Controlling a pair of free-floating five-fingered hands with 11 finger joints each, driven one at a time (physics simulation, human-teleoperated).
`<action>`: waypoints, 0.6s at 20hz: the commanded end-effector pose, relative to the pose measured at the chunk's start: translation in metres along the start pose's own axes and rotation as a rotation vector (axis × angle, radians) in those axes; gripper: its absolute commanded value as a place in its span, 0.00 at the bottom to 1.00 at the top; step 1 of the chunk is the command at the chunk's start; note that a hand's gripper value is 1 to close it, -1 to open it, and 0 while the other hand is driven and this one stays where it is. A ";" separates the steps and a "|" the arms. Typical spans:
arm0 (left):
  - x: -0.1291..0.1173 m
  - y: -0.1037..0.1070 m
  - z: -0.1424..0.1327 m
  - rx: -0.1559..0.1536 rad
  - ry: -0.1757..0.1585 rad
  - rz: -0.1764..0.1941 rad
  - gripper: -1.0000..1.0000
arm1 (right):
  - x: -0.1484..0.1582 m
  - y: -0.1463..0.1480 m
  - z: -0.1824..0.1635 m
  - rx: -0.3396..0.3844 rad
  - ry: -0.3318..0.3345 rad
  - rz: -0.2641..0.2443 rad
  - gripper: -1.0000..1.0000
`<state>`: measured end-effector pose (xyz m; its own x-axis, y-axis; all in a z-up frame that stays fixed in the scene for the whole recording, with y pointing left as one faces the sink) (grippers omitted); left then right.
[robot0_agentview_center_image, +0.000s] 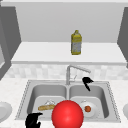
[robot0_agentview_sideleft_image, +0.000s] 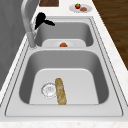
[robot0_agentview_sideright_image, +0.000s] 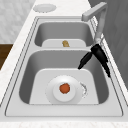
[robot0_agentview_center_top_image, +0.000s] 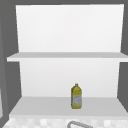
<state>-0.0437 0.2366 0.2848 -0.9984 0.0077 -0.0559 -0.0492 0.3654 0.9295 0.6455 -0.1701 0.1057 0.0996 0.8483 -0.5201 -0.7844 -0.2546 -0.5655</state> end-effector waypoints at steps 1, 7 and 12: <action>0.000 0.000 0.000 0.000 0.000 0.000 0.50 | 0.001 0.012 0.004 0.002 -0.031 -0.063 0.00; 0.000 0.000 0.000 0.000 0.000 0.000 0.50 | -0.005 0.023 0.017 -0.073 -0.006 -0.036 0.00; 0.000 0.000 0.000 0.000 0.000 0.000 0.50 | -0.011 0.038 0.030 -0.105 -0.087 -0.084 0.00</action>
<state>-0.0437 0.2366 0.2848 -0.9984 0.0077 -0.0559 -0.0492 0.3654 0.9295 0.6076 -0.1732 0.1076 0.1030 0.8670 -0.4876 -0.7300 -0.2671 -0.6291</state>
